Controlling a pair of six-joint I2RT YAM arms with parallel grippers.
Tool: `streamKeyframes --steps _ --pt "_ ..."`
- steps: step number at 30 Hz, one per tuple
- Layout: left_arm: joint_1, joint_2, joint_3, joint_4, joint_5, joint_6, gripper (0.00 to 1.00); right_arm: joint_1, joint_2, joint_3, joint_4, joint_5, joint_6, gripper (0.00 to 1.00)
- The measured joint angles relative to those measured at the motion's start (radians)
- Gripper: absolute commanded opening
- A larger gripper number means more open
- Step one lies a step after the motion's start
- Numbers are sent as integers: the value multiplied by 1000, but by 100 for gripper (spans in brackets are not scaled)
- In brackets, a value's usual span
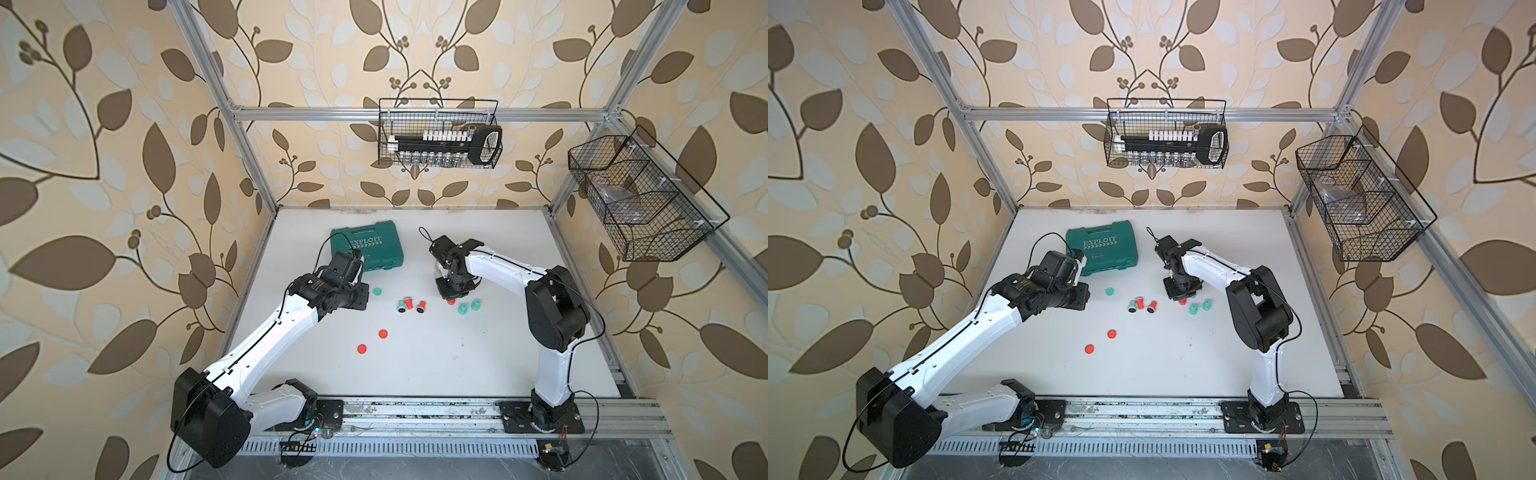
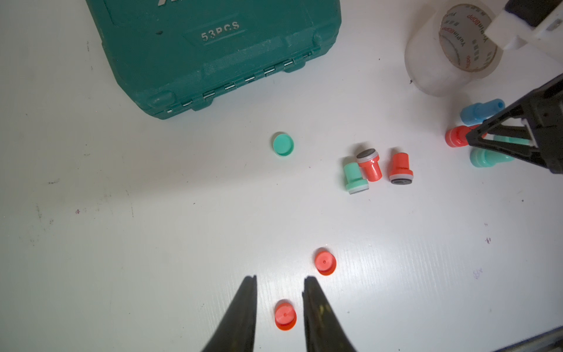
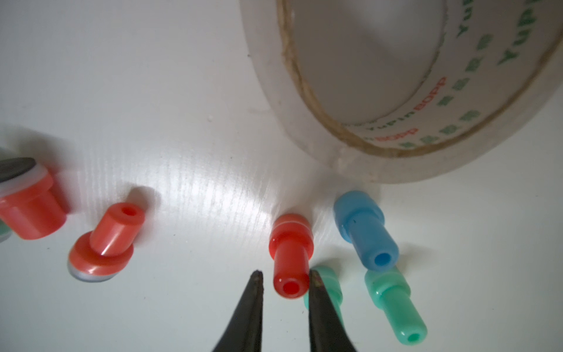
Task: Close the stamp cap
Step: Move the stamp at the center of the board.
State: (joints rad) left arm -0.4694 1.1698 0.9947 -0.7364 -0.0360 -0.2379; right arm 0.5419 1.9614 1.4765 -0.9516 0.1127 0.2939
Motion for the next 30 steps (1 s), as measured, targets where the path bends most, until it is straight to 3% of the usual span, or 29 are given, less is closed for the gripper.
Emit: streamKeyframes --steps 14,24,30 --pt "0 0 -2 0 -1 0 29 8 -123 73 -56 -8 1 25" --pt "0 0 -4 -1 -18 0 29 127 -63 145 -77 -62 54 26" --pt "0 0 -7 -1 -21 -1 30 138 -26 135 -45 -109 109 27"
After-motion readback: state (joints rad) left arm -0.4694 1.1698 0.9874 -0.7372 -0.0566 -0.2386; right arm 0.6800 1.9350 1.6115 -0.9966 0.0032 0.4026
